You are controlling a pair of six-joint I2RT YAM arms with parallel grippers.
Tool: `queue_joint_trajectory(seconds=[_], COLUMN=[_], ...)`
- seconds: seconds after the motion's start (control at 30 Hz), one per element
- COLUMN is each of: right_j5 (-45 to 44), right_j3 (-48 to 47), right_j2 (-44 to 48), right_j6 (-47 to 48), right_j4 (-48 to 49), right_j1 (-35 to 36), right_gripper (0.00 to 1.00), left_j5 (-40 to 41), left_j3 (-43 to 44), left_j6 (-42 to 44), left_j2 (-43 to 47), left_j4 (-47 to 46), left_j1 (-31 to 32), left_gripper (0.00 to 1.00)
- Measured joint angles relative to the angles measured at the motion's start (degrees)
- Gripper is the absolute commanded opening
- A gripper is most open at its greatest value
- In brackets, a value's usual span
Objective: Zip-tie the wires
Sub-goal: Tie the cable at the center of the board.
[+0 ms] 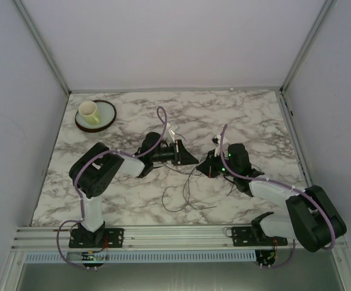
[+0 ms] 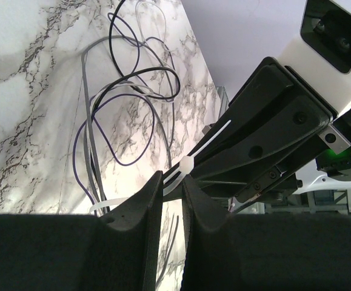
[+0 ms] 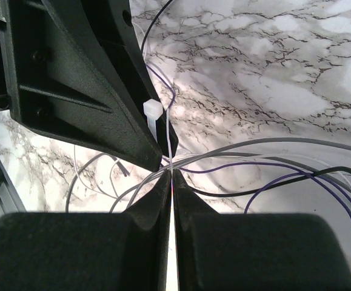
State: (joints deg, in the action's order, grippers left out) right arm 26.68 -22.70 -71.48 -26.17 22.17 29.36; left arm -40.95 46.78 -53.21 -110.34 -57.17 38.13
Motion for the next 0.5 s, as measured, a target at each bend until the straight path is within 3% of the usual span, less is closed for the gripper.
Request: queue_joint_trajectory(seconds=[0.5], right_j5=[0.9], right_j3=[-0.5], right_j2=[-0.2], right_j6=[0.0], right_j4=[-0.5], right_j1=[0.0], right_gripper=[0.0], left_j5=[0.0], left_j3=[0.0], left_j6=[2.2], left_j2=[-0.3], left_j4=[0.6], left_j1=[0.1], left_gripper=[0.2])
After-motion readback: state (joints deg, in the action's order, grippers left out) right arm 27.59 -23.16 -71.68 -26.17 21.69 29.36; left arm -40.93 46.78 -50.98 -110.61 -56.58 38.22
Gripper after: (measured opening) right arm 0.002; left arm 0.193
